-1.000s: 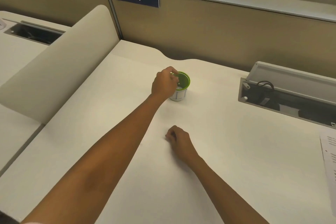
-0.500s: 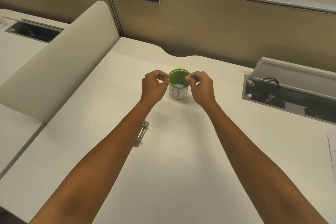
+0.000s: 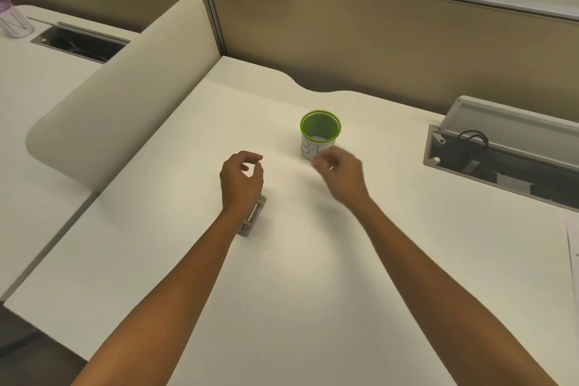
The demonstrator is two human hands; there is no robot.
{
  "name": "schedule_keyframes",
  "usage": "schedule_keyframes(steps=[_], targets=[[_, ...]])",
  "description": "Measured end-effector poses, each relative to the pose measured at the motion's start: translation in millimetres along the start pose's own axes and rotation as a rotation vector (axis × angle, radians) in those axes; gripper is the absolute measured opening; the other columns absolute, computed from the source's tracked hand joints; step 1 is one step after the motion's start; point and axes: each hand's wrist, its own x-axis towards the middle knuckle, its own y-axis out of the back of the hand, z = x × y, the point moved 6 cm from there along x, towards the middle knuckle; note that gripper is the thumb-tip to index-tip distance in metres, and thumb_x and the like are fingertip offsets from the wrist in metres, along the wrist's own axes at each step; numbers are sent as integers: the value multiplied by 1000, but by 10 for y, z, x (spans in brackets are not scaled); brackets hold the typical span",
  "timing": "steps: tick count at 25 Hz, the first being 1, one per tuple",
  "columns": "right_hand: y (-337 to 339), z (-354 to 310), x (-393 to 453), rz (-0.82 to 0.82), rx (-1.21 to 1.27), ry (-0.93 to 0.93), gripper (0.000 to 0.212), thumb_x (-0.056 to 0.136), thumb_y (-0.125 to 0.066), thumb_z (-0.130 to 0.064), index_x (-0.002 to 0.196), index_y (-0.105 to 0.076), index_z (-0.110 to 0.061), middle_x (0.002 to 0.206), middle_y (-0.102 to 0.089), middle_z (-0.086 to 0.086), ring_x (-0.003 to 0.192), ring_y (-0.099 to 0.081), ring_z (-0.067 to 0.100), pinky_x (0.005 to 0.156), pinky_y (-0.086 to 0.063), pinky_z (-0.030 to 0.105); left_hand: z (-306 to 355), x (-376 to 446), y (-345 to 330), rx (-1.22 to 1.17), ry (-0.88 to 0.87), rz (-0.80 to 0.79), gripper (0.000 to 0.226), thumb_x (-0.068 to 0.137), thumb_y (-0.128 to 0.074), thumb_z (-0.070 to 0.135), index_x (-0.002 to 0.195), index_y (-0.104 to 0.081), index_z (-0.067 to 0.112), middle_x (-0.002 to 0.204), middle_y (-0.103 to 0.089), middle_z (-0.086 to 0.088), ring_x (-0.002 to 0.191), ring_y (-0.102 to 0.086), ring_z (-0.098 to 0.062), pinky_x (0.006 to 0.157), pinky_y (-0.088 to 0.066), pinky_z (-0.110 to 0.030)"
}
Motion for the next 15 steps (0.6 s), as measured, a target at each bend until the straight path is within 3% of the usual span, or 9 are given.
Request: schedule_keyframes(steps=[3, 6, 9, 13, 15], targets=[[-534, 89, -524, -323, -115, 46, 6, 86, -73, -11, 91, -75, -10, 85, -70, 4, 67, -55, 5, 68, -44, 14, -156, -109, 78, 96, -53, -4, 19, 90, -62, 6, 103, -72, 17, 107, -66, 4, 102, -54, -21, 83, -39, -27], [-878, 198, -928, -531, -211, 66, 15, 86, -74, -15, 100, -74, -11, 96, -69, 9, 81, -60, 15, 77, -46, 22, -284, -233, 191, 109, -40, 49, 19, 89, -62, 6, 103, -71, 17, 111, -66, 2, 109, -55, -24, 94, -47, -39], [-1011, 248, -1134, -592, -279, 97, 23, 86, -74, -21, 106, -69, -12, 104, -65, 6, 93, -63, 19, 82, -48, 25, -429, -385, 256, 112, 6, 82, 18, 90, -63, 10, 105, -70, 15, 113, -66, 3, 113, -56, -26, 100, -46, -48], [-1059, 214, -1157, -578, -385, 152, 18, 87, -71, -23, 102, -69, -12, 99, -63, 4, 85, -58, 19, 73, -41, 27, -577, -479, 299, 53, 124, 76, 16, 97, -59, 22, 108, -69, 17, 120, -68, 0, 117, -59, -23, 103, -46, -45], [-1088, 190, -1165, -598, -420, 151, 13, 88, -69, -19, 98, -71, -11, 99, -66, 4, 86, -61, 22, 74, -46, 30, -626, -489, 295, 47, 203, 42, 22, 99, -54, 29, 110, -68, 17, 119, -69, -1, 115, -61, -24, 100, -49, -44]])
